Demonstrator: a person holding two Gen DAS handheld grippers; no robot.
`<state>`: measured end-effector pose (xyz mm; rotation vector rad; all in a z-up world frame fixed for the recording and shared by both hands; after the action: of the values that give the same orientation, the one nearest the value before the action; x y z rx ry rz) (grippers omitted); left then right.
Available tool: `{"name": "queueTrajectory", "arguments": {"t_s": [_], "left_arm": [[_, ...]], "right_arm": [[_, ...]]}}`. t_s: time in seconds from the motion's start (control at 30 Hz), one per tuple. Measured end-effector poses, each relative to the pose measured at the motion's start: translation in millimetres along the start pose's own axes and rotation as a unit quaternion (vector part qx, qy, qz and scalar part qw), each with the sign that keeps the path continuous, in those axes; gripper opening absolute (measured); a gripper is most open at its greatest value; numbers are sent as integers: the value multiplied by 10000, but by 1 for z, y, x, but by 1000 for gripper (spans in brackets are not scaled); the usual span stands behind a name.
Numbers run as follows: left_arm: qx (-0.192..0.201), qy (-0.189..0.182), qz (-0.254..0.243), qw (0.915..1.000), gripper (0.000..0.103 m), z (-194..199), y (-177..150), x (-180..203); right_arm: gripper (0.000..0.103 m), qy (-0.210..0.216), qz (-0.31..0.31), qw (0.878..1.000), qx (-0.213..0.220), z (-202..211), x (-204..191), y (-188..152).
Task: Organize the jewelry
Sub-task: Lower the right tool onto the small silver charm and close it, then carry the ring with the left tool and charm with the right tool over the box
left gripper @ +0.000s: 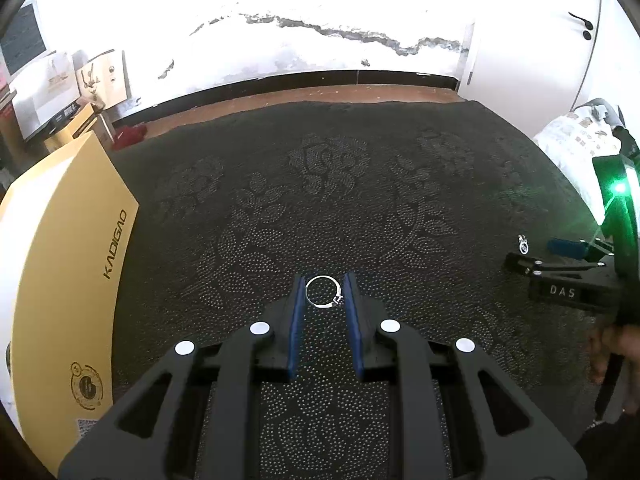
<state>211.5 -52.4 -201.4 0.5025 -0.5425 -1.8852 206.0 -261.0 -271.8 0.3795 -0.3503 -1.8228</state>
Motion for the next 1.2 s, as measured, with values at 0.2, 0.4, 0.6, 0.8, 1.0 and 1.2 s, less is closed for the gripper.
{"name": "queueTrajectory", "arguments": {"t_s": [0.2,0.4,0.6,0.8,1.0,1.2], "left_arm": [[7,19,-4,10000,20,0,0,1],[16,41,-23,10000,20,1,0,3],[53,108,-15,9999,20,7,2,-2],[53,83,119,9999,20,19,0,-10],[93,123,162,9998,20,51,1,-23],[99,227,407,9989,20,81,-6,-52]], "right_arm": [[31,147,67,9998,75,7,-4,5],[12,131,110,9998,59,12,-5,3],[12,210,189,9996,100,22,-20,-1],[12,365,431,9981,262,58,-46,-2],[12,673,743,9940,438,107,-92,-6],[12,1034,1111,9864,636,153,-145,-7]]}}
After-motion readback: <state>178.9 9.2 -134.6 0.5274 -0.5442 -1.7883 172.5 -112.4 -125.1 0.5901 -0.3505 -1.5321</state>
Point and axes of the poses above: each gripper's, at about its wrist camera, not at the fingertips, and z roughly against the way its jaws point, x to its right, y to its top, the point moved 9 cm from there along -z, roughly the way its jaws point, and after that the axes turned 9 degrees about -z, right-handed, at the moved point
